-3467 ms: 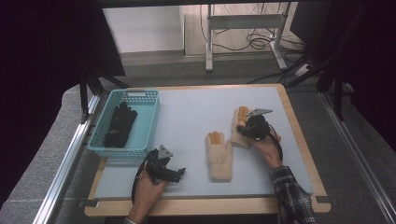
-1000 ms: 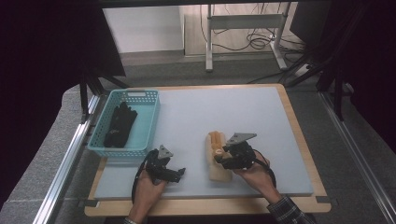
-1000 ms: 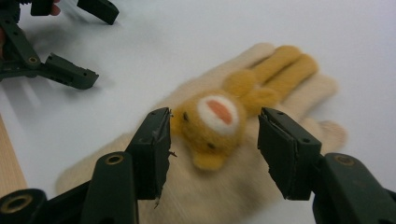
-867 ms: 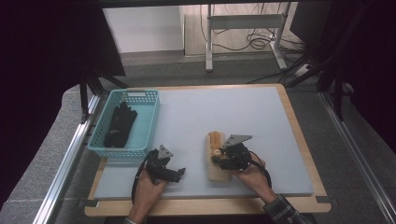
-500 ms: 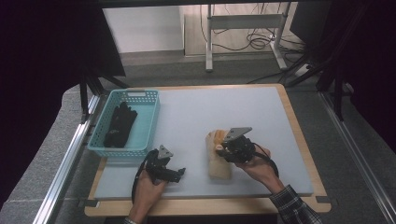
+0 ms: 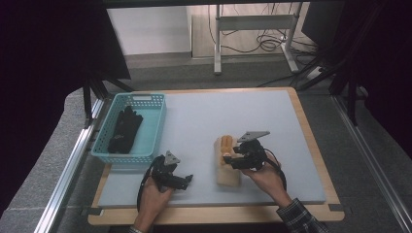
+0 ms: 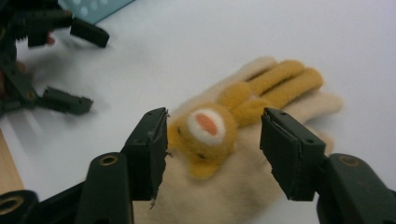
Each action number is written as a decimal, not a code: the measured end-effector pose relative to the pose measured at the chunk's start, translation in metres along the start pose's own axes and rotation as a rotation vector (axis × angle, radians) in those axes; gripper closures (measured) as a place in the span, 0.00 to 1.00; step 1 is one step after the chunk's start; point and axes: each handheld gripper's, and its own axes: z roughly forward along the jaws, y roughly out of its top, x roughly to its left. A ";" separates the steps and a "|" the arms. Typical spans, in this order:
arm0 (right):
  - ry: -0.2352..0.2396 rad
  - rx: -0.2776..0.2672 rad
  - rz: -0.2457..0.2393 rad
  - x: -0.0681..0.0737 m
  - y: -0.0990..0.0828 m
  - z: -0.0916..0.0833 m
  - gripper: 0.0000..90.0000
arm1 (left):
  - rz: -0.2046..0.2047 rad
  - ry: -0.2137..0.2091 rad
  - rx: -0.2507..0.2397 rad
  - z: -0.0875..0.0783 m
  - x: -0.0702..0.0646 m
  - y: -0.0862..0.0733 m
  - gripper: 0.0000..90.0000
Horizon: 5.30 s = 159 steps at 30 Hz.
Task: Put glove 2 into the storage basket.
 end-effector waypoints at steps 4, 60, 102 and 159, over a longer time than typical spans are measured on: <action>-0.032 0.004 0.070 0.008 -0.005 0.015 0.43 | 0.005 -0.001 0.004 0.000 0.000 0.000 0.01; 0.089 0.038 -0.095 -0.015 -0.074 -0.006 0.98 | -0.017 0.007 -0.012 -0.001 0.000 -0.001 0.04; -0.048 -0.033 -0.122 -0.016 -0.059 -0.001 0.51 | -0.022 0.019 0.005 -0.015 0.012 -0.014 0.02; -0.198 -0.022 -0.004 -0.076 -0.094 -0.031 0.28 | -0.092 0.008 0.042 -0.037 0.037 0.114 0.74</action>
